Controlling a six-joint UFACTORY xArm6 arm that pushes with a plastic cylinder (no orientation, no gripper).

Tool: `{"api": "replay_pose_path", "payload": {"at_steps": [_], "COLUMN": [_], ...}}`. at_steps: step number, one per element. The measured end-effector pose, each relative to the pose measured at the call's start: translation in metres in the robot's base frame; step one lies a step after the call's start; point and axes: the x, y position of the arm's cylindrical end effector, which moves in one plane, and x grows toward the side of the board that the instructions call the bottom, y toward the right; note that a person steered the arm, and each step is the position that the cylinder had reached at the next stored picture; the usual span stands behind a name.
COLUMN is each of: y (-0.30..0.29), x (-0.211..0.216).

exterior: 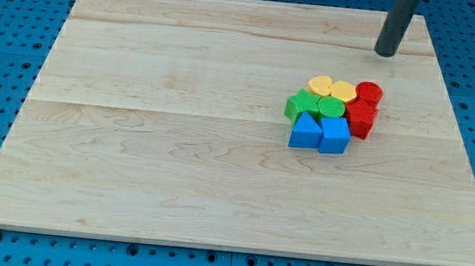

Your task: Separate the yellow hexagon from the red circle

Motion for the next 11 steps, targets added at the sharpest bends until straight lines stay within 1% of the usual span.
{"api": "replay_pose_path", "payload": {"at_steps": [1,2,3,4,5,7,8,9,10,11], "y": [0.000,0.000,0.004,0.032,-0.002,-0.122,-0.143,-0.178,-0.200,-0.205], "x": [0.000,0.009,0.048,0.084,0.097,0.100,0.074,0.071,0.071,0.071]}}
